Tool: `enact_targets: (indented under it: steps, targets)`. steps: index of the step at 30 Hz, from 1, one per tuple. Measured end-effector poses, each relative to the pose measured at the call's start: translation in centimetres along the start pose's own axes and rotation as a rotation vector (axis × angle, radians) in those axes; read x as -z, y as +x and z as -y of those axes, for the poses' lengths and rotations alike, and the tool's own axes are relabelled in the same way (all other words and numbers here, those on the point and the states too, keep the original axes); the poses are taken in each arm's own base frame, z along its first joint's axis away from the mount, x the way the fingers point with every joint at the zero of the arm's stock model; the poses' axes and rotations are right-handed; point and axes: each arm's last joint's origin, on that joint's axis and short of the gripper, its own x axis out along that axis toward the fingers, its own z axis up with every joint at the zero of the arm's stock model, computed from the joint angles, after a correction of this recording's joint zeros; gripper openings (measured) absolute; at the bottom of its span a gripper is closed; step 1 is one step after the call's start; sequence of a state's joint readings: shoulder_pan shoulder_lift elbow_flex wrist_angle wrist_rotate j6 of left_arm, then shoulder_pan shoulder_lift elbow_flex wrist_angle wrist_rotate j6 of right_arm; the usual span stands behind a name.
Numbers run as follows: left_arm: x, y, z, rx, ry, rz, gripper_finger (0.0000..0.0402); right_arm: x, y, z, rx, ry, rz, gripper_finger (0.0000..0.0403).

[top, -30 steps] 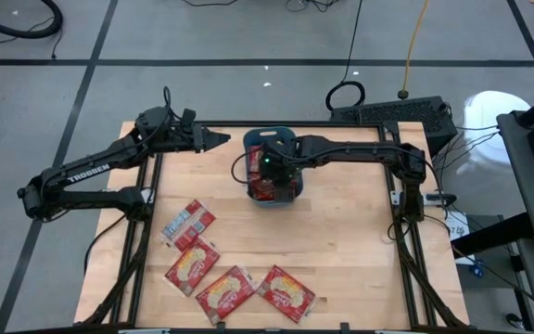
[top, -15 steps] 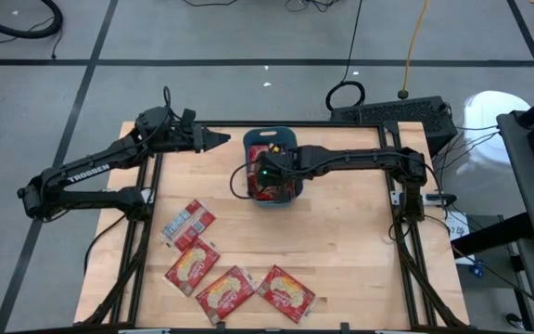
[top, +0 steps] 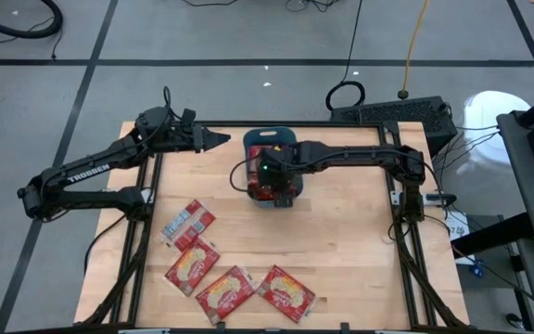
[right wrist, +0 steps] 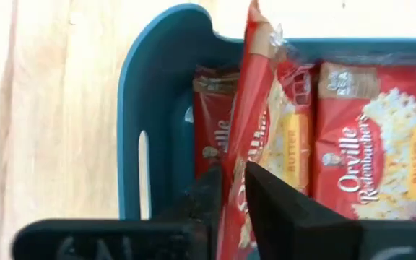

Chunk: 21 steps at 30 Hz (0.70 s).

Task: Sort popcorn bags into baskets
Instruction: Put the red popcorn bag into the blue bin

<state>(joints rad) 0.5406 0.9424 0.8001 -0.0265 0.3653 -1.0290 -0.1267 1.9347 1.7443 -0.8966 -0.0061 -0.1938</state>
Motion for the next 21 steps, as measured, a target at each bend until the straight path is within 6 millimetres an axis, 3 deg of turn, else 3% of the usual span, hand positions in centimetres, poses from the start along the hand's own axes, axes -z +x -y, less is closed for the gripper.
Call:
enact_targets:
  steps: [8, 17, 21]
  targets:
    - [0.0, 0.0, 0.0, 0.0, -0.001, -0.001, 0.0333, 0.8, -0.1, 1.7, -0.146, 0.099, -0.012, 0.0105]
    - [0.0, 0.0, 0.0, 0.001, 0.003, -0.001, 0.0333, 2.1, 1.2, 1.3, -0.302, 0.099, -0.049, 0.0082]
    - [0.0, 0.0, 0.0, 0.001, 0.004, -0.002, 0.0333, 2.5, 1.8, 1.3, -0.192, 0.191, -0.096, 0.0068]
